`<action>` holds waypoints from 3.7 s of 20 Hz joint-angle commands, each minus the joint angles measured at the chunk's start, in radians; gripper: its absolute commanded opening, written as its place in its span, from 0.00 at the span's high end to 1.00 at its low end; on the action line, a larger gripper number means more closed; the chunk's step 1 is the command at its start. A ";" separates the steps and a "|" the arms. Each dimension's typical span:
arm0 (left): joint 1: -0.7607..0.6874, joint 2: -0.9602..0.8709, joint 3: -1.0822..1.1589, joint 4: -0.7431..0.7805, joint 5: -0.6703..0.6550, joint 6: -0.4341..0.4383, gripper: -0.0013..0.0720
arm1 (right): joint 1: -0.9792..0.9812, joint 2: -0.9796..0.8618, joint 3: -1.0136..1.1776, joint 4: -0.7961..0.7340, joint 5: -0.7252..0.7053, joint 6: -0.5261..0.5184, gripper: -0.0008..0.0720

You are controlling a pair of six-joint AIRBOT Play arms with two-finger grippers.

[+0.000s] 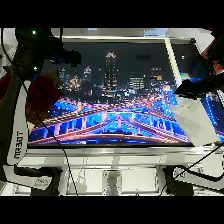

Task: Fold the shirts.

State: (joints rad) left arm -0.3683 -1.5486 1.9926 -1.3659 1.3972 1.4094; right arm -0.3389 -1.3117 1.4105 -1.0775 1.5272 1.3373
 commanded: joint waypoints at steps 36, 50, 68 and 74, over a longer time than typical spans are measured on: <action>0.630 -0.435 0.000 -0.191 0.000 -0.322 0.46 | 0.001 0.001 0.000 0.019 -0.127 -0.051 0.46; 0.502 -0.203 0.047 -0.487 -0.078 -0.018 0.97 | 0.004 0.001 0.000 0.068 -0.084 -0.051 0.46; -0.394 -0.222 0.006 -0.527 -0.272 0.127 0.01 | 0.005 0.001 -0.001 0.061 -0.090 -0.053 0.46; -0.244 -0.209 0.013 0.222 -0.001 -0.042 0.03 | 0.120 0.001 -0.107 0.001 -0.083 -0.131 0.46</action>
State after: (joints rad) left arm -0.6739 -1.7573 2.0293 -1.5005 1.2545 1.4670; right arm -0.2726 -1.3113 1.3628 -1.0309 1.4628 1.2446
